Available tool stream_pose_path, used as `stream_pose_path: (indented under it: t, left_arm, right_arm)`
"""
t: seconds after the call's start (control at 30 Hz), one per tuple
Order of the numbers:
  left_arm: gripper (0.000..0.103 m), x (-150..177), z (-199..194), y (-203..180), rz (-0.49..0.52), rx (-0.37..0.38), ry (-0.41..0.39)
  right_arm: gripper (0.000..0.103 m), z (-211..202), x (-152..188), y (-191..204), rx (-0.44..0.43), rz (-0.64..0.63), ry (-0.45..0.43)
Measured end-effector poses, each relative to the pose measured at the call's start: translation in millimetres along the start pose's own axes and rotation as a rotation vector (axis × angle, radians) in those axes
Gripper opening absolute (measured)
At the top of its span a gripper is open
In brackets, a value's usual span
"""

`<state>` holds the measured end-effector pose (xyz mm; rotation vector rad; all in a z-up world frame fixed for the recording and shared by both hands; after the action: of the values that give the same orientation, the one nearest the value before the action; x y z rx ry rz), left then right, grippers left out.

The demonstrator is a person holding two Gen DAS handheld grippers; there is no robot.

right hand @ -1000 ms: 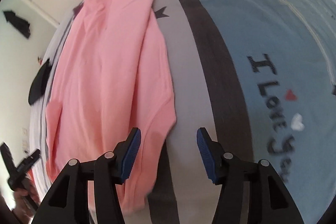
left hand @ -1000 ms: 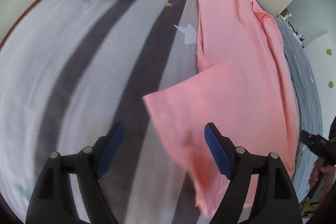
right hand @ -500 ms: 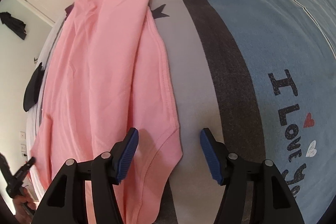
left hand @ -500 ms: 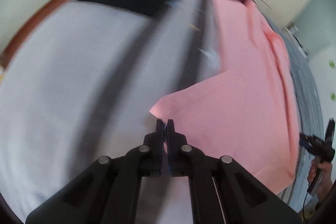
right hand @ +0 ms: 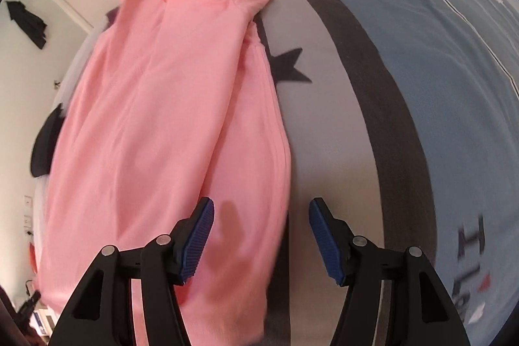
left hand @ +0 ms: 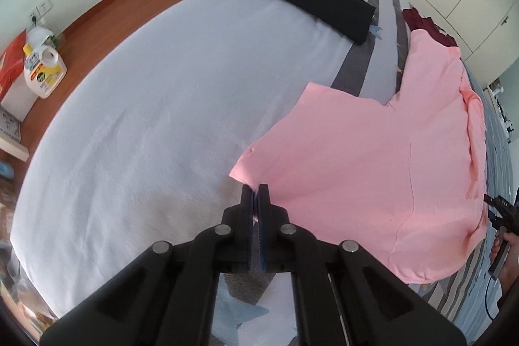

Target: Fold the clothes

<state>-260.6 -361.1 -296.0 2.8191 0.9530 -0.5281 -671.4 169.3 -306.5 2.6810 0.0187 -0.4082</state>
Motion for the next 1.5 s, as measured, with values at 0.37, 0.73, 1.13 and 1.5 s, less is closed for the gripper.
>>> stream_pose_path:
  t: [0.37,0.73,1.13,1.5]
  left_arm:
    - [0.001,-8.5,-2.9,-0.5,0.033,-0.018,-0.004]
    - [0.001,-46.5,-1.0,8.5,0.080,-0.100,-0.010]
    - [0.051,59.7,-0.9,-27.0,0.071,0.104,0.149]
    - [0.057,133.5,5.1,-80.1,-0.002,0.344,0.266]
  right_arm:
    - [0.003,-25.2,-39.4,1.2,-0.068,0.030,-0.043]
    - [0.003,-121.7,140.9,-114.2,-0.013,0.256,0.060]
    - [0.019,-82.2,169.3,-104.0,-0.093,0.311,0.020]
    - [0.024,-19.1,155.5,-99.9,-0.217,0.251,0.061]
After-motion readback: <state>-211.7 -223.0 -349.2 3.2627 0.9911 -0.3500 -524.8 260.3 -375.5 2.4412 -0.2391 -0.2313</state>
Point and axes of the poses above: each gripper's, at about its wrist camera, not at the fingertips, and z roughly the way its jaws point, y to its left, x to its underside, the point moved 2 cm from there along z, roughly the way its jaws point, and after that the axes turned 10 degrees about -x, right-handed, at the moved point
